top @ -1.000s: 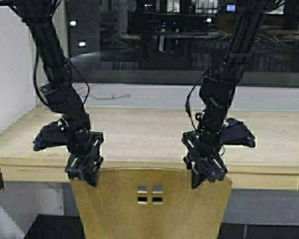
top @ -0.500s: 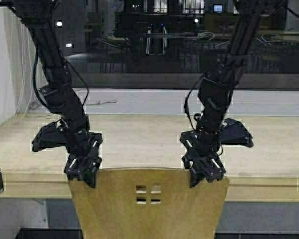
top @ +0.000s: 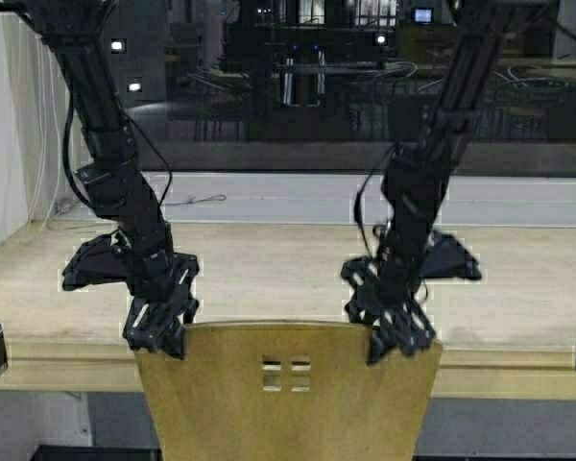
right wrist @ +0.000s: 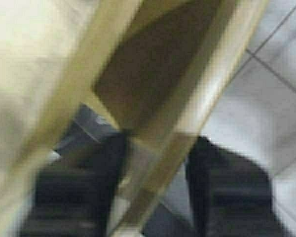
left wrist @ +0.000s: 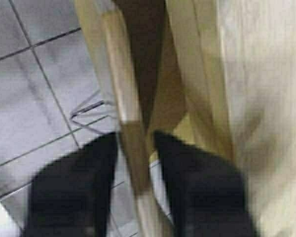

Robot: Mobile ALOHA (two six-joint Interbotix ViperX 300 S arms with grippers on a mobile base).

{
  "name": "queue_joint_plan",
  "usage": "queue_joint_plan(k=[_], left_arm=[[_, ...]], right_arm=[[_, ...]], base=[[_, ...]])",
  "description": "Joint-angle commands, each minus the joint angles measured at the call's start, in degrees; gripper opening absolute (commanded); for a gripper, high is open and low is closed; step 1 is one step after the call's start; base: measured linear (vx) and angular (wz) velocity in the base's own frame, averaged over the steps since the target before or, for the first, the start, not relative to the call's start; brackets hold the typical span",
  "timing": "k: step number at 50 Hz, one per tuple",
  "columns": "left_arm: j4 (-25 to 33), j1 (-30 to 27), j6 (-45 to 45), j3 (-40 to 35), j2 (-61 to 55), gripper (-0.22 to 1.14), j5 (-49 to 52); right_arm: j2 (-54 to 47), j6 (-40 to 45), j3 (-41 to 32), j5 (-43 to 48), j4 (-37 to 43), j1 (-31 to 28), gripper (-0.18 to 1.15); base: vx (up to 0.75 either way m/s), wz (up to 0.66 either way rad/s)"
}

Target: Push the chairs under the table

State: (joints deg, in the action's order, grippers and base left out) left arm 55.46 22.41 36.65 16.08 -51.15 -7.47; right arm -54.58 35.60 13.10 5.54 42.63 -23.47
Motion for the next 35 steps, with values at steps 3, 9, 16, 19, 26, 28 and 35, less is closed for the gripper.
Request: queue_joint_plan(k=[3, 9, 16, 19, 26, 28, 35], left_arm=[[0.18, 0.00, -0.70, 0.44, 4.22, 0.86, 0.18], [0.09, 0.18, -0.70, 0.53, 4.66, 0.86, 1.58], [0.26, 0.18, -0.70, 2.46, 7.29, 0.86, 3.08], [0.35, 0.09, -0.70, 3.52, 9.14, 0.86, 2.55], [0.18, 0.09, -0.88, 5.71, 14.41, 0.86, 0.79], [0.09, 0.18, -1.14, 6.33, 16.17, 0.86, 0.70], [0.09, 0.09, -2.90, 8.79, 21.80, 0.86, 0.70]], right_arm=[[2.46, -0.53, 1.14, -3.16, -0.97, 1.05, 0.88], [4.04, 0.09, 2.11, -3.96, -0.79, 1.49, 0.88], [6.59, 1.14, 4.22, -4.13, -0.70, 1.49, 0.88], [8.17, 1.67, 5.10, -4.13, -0.70, 1.49, 0.88], [12.66, 0.70, 6.33, -4.04, -0.70, 1.58, 0.88], [13.97, 0.18, 6.33, -4.04, -0.70, 1.58, 0.88], [19.51, -0.79, 8.53, -4.22, -1.14, 1.58, 0.88]], base=[[0.00, 0.01], [0.00, 0.00], [0.00, 0.00], [0.00, 0.00], [0.00, 0.00], [0.00, 0.00], [0.00, 0.00]])
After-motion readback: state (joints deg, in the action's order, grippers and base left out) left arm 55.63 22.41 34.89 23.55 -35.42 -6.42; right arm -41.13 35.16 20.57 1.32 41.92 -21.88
